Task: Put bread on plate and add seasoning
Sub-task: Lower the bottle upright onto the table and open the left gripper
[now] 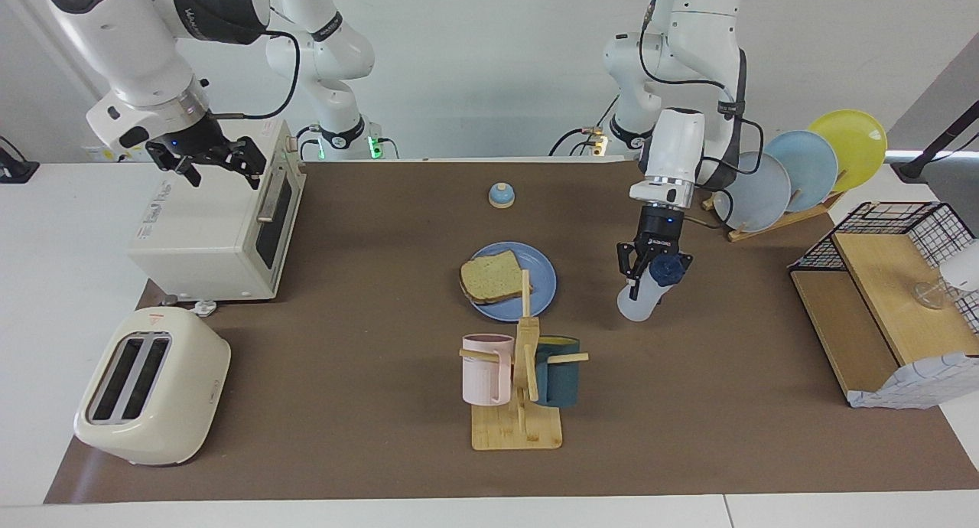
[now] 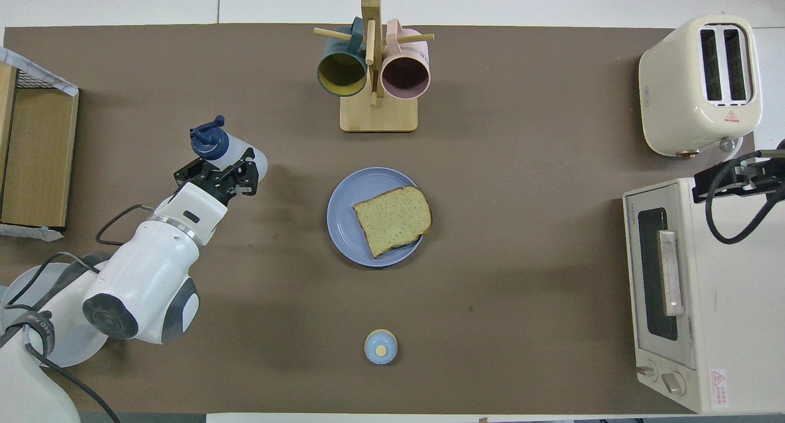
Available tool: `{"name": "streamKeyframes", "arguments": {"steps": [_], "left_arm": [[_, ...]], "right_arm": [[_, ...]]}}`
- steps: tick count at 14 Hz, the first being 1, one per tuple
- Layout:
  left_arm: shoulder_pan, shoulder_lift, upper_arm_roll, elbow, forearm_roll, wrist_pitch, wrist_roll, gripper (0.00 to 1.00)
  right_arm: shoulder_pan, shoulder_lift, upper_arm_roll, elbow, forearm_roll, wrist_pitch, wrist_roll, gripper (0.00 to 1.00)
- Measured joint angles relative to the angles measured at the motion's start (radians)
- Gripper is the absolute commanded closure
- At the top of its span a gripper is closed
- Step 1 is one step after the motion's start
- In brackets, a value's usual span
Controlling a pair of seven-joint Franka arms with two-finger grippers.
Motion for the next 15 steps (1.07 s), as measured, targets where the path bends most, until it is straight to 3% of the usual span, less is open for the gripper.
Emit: {"name": "streamKeyframes", "arguments": {"steps": [7,15], "left_arm": [[0.011,0.062,0.0,0.012,0.018,0.0,0.005,1.0],[0.057,0.114,0.0,0.035,0.119,0.0,0.006,1.0]], "right_arm": [[0.0,0.0,0.0,0.0,0.0,0.0,0.0,0.0],[0.0,0.0,0.0,0.0,0.0,0.0,0.0,0.0]]}}
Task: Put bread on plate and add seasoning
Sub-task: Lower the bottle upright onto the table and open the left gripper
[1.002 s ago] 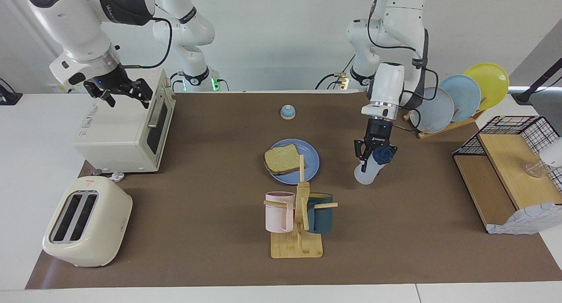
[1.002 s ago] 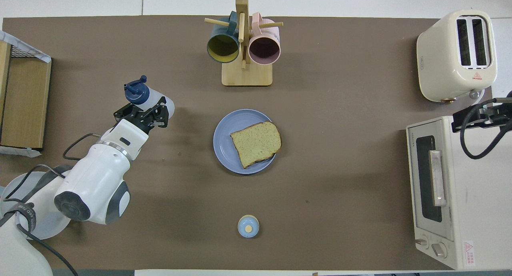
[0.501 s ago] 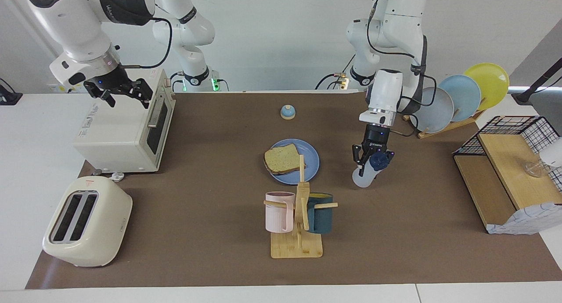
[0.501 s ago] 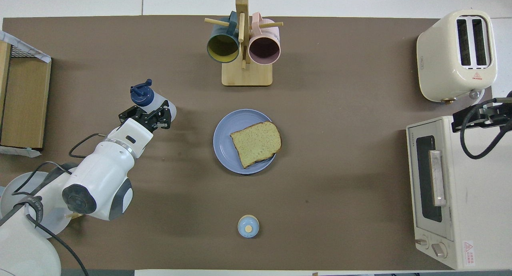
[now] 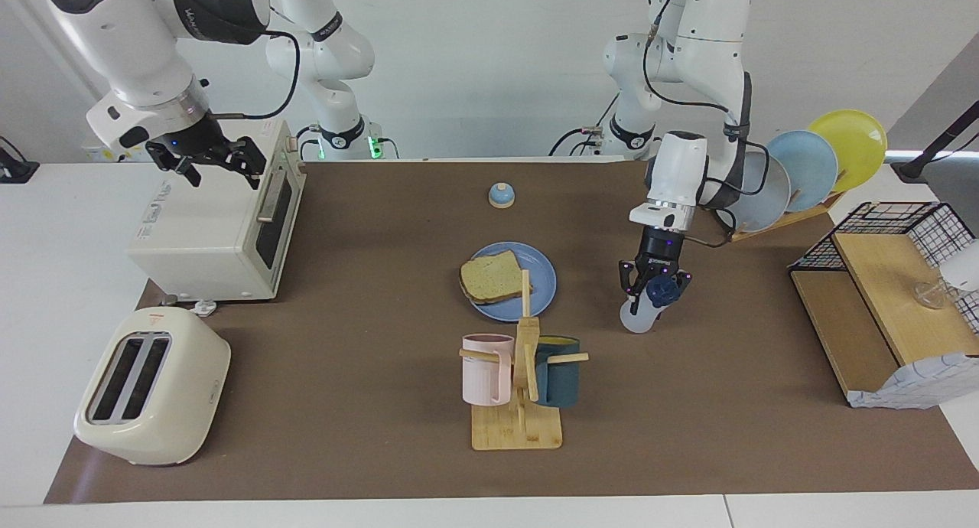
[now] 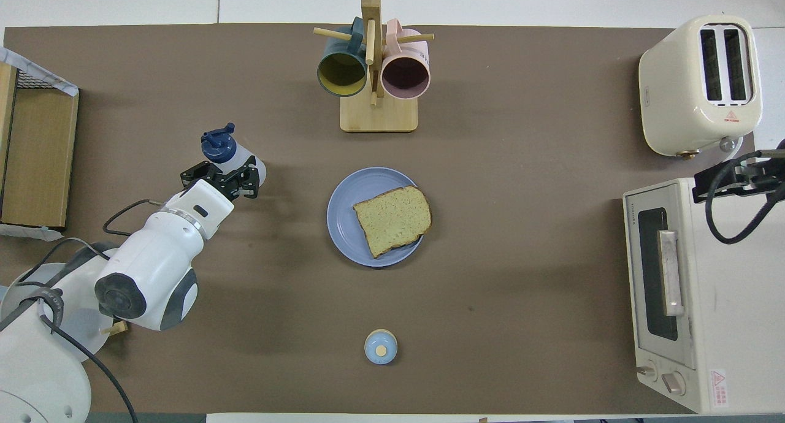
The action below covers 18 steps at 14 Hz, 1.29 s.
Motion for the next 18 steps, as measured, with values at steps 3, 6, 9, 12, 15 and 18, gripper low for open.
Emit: {"name": "streamKeyframes", "arguments": {"steps": [3,6,9,12,15,18], "left_arm": [[0.0,0.004,-0.001,0.001,0.008,0.0,0.0,1.0],[0.0,0.006,-0.001,0.002,0.013,0.0,0.0,0.89],[0.0,0.006,-0.001,0.002,0.013,0.0,0.0,0.68],[0.0,0.006,-0.001,0.002,0.014,0.0,0.0,0.35],[0.0,0.006,-0.001,0.002,0.014,0.0,0.001,0.1],[0.004,0.006,-0.001,0.002,0.014,0.0,0.001,0.0]], "right_arm": [[0.0,0.0,0.0,0.0,0.0,0.0,0.0,0.0],[0.0,0.0,0.0,0.0,0.0,0.0,0.0,0.0],[0.0,0.0,0.0,0.0,0.0,0.0,0.0,0.0],[0.0,0.0,0.0,0.0,0.0,0.0,0.0,0.0],[0.0,0.0,0.0,0.0,0.0,0.0,0.0,0.0],[0.0,0.0,0.0,0.0,0.0,0.0,0.0,0.0]]}}
